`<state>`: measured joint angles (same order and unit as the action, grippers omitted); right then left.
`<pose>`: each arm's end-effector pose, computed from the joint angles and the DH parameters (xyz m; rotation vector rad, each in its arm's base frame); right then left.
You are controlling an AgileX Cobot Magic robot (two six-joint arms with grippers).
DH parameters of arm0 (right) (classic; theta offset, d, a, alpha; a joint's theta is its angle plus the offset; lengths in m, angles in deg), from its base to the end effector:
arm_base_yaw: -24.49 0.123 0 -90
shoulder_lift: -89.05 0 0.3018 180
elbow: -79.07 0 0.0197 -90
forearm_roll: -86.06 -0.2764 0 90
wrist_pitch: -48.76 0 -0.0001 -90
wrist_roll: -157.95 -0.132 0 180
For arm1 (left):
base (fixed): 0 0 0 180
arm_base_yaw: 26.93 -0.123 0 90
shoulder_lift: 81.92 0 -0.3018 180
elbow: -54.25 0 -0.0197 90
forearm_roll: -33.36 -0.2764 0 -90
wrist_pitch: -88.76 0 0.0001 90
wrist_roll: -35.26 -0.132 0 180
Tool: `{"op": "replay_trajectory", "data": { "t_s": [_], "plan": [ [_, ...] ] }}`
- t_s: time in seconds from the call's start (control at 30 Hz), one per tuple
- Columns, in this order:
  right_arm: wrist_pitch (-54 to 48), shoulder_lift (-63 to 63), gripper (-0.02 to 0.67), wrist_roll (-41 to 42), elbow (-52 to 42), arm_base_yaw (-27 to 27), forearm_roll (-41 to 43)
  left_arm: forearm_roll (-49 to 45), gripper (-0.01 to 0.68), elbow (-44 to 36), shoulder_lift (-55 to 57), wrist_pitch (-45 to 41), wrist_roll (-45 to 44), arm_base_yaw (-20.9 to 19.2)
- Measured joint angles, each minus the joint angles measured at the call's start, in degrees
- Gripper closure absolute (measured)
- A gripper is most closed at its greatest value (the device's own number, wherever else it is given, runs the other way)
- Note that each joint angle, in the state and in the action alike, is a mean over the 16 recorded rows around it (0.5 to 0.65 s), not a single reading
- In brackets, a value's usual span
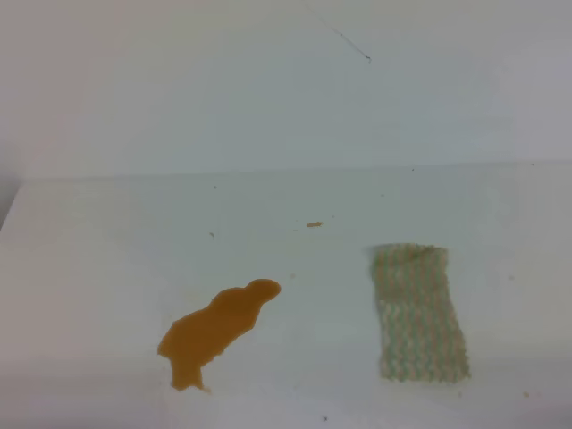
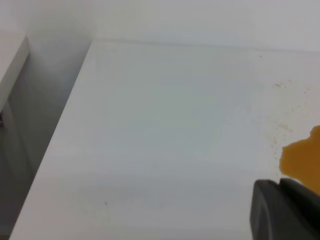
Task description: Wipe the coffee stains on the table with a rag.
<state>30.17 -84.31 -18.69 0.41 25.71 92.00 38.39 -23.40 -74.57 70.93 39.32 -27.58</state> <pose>0.1022 -0.0022 0.1686 -0.1380 1.8080 -0.1262 0.1030 -0.0024 0.1761 -0.1295 1.7906 -0.1266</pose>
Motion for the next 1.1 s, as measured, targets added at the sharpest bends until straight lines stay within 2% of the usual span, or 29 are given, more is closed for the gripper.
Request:
{"op": "replay_trajectory", "data": {
  "t_s": [1.1],
  "plan": [
    [-0.4, 0.7, 0.652, 0.0, 1.0, 0.0, 0.0, 0.0, 0.675, -0.1, -0.1, 0.1, 0.0, 0.0]
  ]
}}
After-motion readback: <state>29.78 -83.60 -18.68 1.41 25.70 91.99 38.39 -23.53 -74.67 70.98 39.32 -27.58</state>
